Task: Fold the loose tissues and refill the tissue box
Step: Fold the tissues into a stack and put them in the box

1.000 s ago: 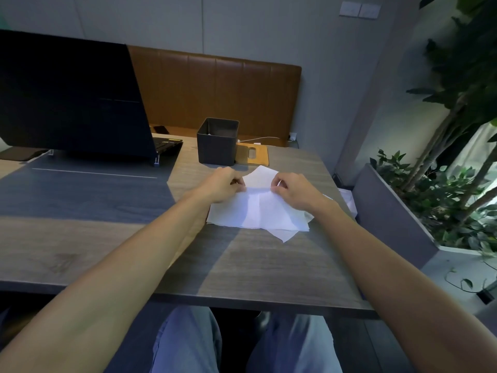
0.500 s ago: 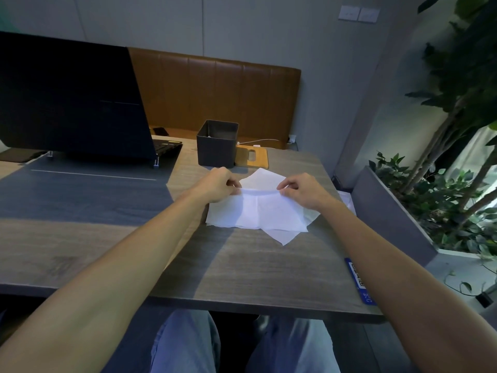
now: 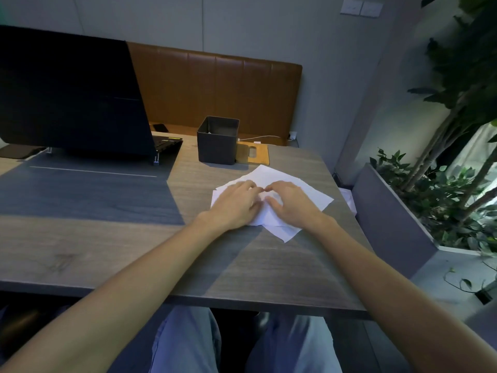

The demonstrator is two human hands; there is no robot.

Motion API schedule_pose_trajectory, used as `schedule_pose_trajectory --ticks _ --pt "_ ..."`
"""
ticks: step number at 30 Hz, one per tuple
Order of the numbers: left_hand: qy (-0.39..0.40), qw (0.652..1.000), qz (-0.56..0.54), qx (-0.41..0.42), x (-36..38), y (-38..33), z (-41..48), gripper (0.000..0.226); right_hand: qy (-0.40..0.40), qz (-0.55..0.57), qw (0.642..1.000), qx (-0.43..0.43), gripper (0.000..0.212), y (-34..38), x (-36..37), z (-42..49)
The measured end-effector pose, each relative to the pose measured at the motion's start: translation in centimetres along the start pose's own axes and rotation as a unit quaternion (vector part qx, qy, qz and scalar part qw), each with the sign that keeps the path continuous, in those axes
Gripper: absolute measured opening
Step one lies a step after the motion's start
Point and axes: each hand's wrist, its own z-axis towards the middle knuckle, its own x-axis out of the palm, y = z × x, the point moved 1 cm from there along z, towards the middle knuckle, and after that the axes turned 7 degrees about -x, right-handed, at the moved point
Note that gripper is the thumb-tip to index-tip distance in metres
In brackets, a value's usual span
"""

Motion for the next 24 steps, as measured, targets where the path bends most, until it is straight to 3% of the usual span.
schedule_pose_trajectory --ticks 3,7,14,19,24 --pt "0.072 0.997 0.0 -0.03 1.8 -0.4 -1.0 0.047 0.048 0.012 0.999 -0.017 0.042 1.0 1.7 -1.4" --pt "0.166 0.98 0.059 -0.093 1.6 0.7 -2.2 0.066 0.135 -0.018 0.99 0.046 0.062 -0.2 1.3 -3.0" --pt "0.187 0.97 0.089 -0.124 -0.6 2.4 -3.7 0.073 0.167 -0.065 0.976 0.12 0.068 -2.8 -0.6 -4.8" --pt "0.142 0.984 0.025 -0.104 0.6 -0.1 -2.5 0.062 0.147 -0.039 0.985 0.075 0.065 -0.1 -0.2 -2.7" --pt "0.178 0.972 0.071 -0.136 1.5 0.1 -1.8 0.068 0.193 -0.019 0.979 0.065 0.068 0.3 1.7 -2.0"
